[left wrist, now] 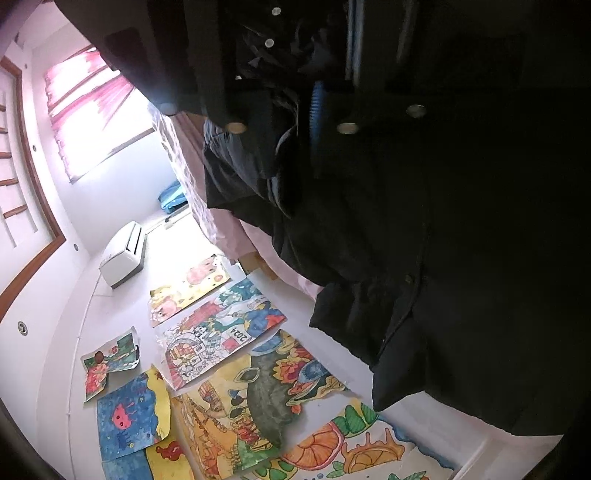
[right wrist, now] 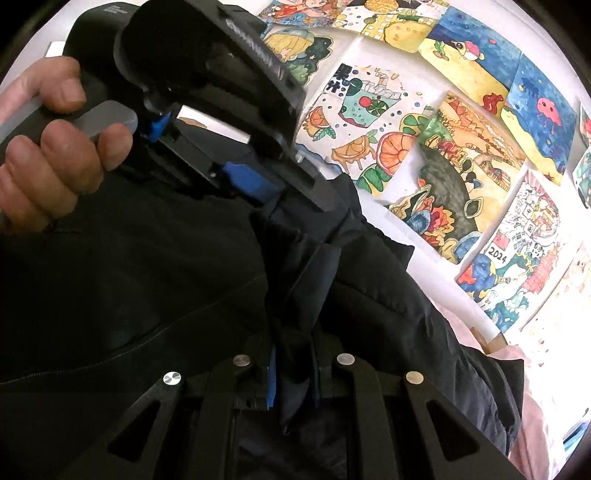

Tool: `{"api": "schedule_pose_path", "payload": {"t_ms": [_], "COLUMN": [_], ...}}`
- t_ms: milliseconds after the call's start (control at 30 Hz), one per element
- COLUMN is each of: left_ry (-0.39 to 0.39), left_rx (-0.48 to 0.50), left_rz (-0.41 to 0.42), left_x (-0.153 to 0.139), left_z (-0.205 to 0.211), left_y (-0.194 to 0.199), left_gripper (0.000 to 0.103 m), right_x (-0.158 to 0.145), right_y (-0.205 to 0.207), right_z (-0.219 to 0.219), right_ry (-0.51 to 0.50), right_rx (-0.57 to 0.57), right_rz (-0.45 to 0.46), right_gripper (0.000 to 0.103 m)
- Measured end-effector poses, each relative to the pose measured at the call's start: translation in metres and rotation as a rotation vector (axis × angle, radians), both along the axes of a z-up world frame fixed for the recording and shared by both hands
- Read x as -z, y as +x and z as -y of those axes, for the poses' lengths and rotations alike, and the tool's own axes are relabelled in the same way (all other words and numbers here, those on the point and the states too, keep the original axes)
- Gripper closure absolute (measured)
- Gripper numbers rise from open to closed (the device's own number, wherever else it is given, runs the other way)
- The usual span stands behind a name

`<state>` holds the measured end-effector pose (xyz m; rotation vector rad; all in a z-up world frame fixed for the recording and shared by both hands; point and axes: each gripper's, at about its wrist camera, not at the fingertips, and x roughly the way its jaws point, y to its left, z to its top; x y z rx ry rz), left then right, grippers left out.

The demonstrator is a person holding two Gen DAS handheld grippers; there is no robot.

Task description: Fold large clothes

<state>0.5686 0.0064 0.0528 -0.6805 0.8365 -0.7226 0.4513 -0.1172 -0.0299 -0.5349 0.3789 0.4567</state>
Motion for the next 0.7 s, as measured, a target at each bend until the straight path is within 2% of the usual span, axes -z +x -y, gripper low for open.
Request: {"api": "schedule_pose_path", "payload": {"t_ms": [133,233,300,400,433,500,600,700], "left_ry": [0.047,0.096,0.121,0.194,0.229,0.276,0.368,0.444], "left_rx": [-0.052,-0.101,-0.131,-0.194,-0.226,-0.272,-0.379,-0.454], "left_rz": [0.030,0.089,0.131,0.211,0.244,0.275,0.326,0.341], "left_x": [-0.006,-0.018,-0.029,-0.049,-0.057,-0.066,-0.076,-0.076], "left_z": [0.001,-0.003,-0.007,-0.015,-0.020,-0.027,-0.045,-0.060], "left_y": [-0.005,-0.010,-0.013,-0.021,-0.026,-0.031,-0.041,-0.044], "left_gripper": [0.100,0.101,0.101,0.101,0.101,0.101,0.101,0.101], "right_x": [-0.003,-0.008,-0.014,-0.027,-0.033,-0.045,-0.058,-0.058], "right_y": [-0.003,-0.009,-0.014,-0.022,-0.024,-0.024,-0.017,0.004], "right_z": [0.001,0.006,0.013,0.027,0.033,0.050,0.076,0.100], "right_ry": [-0.005,0.009,0.034,0.077,0.097,0.143,0.204,0.226], "right_rx": [-0.008,-0.039,-0.058,-0.059,-0.050,-0.017,0.069,0.198], "right_rz": [0.014,0.011,0.007,0.037,0.054,0.089,0.128,0.115], "right_gripper": [0.085,0.072,0.056,0.039,0.037,0.028,0.020,0.019]}}
